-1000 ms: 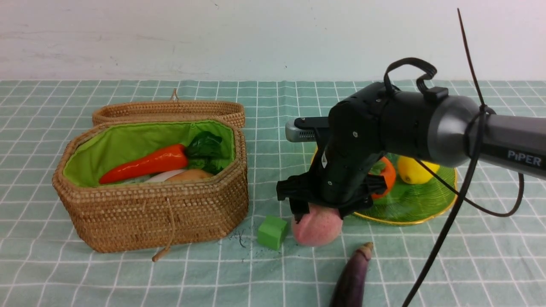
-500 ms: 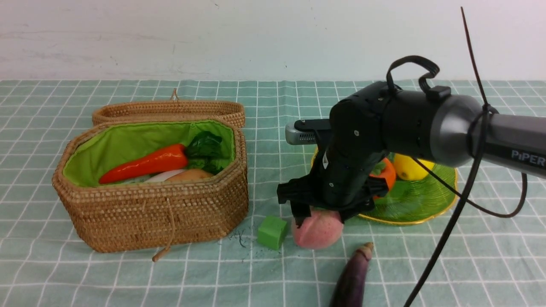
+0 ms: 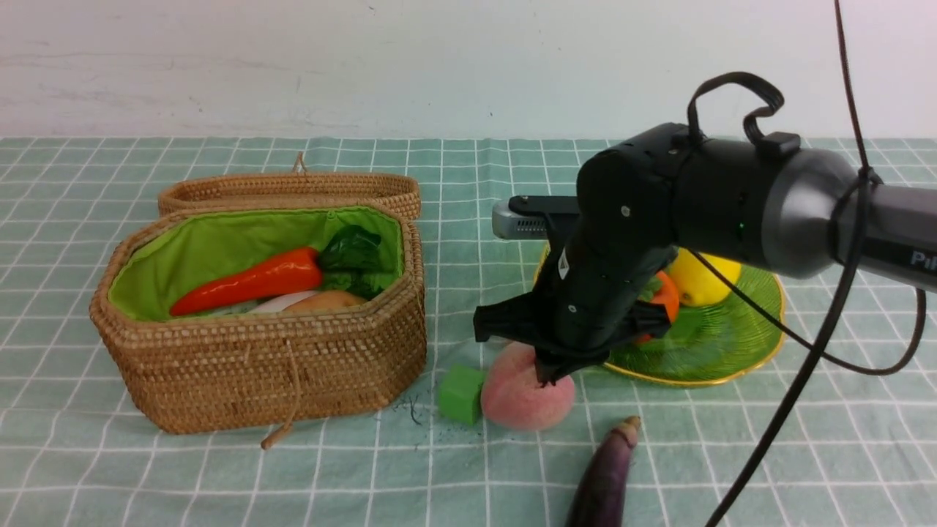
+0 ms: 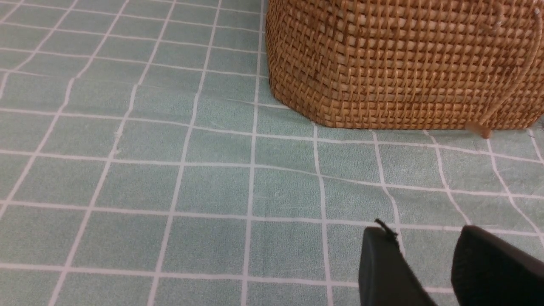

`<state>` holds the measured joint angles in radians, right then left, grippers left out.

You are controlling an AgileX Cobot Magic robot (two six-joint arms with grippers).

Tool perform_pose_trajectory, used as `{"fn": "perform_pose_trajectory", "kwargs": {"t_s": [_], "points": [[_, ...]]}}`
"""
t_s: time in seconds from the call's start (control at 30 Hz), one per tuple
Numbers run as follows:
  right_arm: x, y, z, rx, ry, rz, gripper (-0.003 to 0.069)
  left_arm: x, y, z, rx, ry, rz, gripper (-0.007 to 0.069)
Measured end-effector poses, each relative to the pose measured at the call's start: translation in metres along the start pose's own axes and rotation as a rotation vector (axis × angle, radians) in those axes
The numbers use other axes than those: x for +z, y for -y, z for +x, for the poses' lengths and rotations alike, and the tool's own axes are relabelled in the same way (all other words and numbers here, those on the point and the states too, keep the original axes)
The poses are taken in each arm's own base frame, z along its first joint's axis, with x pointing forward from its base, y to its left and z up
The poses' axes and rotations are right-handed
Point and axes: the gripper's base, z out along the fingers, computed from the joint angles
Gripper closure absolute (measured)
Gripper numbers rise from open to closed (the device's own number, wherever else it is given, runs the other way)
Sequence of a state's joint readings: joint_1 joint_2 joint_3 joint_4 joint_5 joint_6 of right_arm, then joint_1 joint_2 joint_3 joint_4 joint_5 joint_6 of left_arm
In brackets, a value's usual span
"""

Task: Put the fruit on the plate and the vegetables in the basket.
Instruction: Grab a peach with your right arm and put it on the plate on the right

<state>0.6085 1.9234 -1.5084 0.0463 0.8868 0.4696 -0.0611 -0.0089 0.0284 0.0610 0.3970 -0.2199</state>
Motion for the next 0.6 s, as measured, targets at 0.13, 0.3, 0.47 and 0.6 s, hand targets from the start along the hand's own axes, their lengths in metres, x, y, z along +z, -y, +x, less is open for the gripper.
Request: {"fn": "perform_pose_trajectory", "kwargs": {"t_s": [0.13, 0.3, 0.47, 0.6], "points": [[0.000, 0.001, 0.001, -0.029, -0.009, 0.007, 0.0662, 0.000, 0.000, 0.000, 0.000, 0.000, 0.000, 0.0386], [-0.001, 0.001, 0.001, -0.050, -0.016, 0.010, 0.0615, 0.000, 0.000, 0.000, 0.000, 0.000, 0.000, 0.0386], [-0.009, 0.001, 0.002, -0.069, -0.013, 0.008, 0.0471, 0.000, 0.000, 0.000, 0.000, 0.000, 0.000, 0.0386], [-0.028, 0.000, 0.002, -0.146, 0.000, 0.001, 0.0284, 0.000, 0.000, 0.000, 0.000, 0.000, 0.000, 0.0386]]}}
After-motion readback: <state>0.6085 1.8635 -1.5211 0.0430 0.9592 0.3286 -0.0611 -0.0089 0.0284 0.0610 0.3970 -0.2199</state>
